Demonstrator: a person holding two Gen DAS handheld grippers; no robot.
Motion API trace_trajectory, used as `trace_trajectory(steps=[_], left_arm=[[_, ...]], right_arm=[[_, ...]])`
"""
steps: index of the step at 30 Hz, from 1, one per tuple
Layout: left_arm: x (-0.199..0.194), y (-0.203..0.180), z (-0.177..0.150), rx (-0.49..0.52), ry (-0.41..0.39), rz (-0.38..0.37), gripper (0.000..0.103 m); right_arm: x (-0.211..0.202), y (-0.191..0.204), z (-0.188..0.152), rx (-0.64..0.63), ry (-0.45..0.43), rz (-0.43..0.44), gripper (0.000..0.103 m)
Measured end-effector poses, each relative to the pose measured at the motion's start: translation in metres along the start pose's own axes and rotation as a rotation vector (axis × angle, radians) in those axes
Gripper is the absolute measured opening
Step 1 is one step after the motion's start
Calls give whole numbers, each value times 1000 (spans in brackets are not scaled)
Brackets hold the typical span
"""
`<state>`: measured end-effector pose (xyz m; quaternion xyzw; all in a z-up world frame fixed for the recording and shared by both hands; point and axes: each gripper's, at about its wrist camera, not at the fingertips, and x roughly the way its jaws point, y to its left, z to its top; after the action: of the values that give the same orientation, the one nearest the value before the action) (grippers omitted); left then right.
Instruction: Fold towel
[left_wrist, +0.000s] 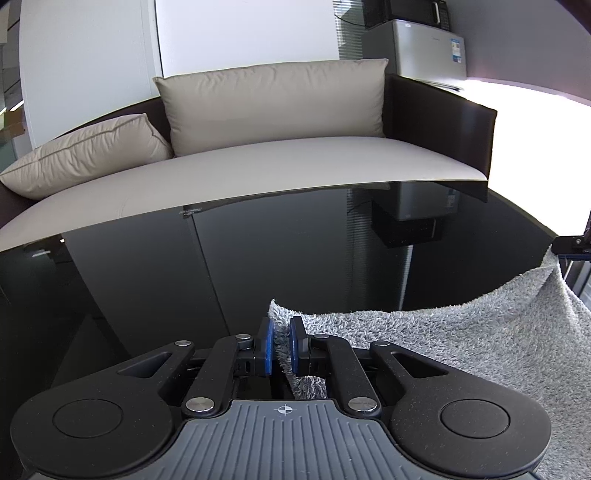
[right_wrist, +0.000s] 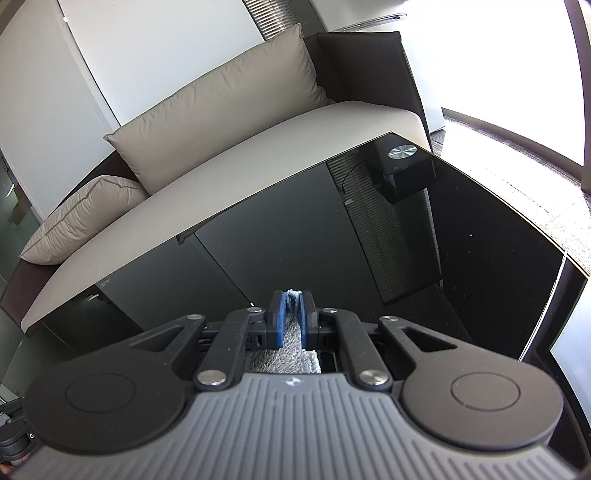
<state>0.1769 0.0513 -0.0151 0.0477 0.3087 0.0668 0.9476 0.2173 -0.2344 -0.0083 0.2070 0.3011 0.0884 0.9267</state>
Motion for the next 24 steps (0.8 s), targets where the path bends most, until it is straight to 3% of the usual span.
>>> trace_trajectory(steps=[1, 3, 6, 17, 21, 24], left_arm=[[1, 0, 0, 1, 2, 6, 9], [1, 2, 0, -4, 4, 8, 10], [1, 3, 0, -3, 0, 18, 14], [-9, 14, 2, -14, -20, 25, 23], [-17, 11, 3, 2, -36, 5, 25], [-21, 7, 3, 14, -45, 0, 27]], right_arm=[[1, -1, 0, 6, 7, 12, 14], [-1, 0, 1, 7, -6, 20, 42], [-9, 4, 1, -14, -42, 12, 50], [-12, 28, -11, -307, 6, -39, 51], [-11, 42, -21, -403, 35, 39, 51], [-8, 49, -27, -433, 53, 49, 51]])
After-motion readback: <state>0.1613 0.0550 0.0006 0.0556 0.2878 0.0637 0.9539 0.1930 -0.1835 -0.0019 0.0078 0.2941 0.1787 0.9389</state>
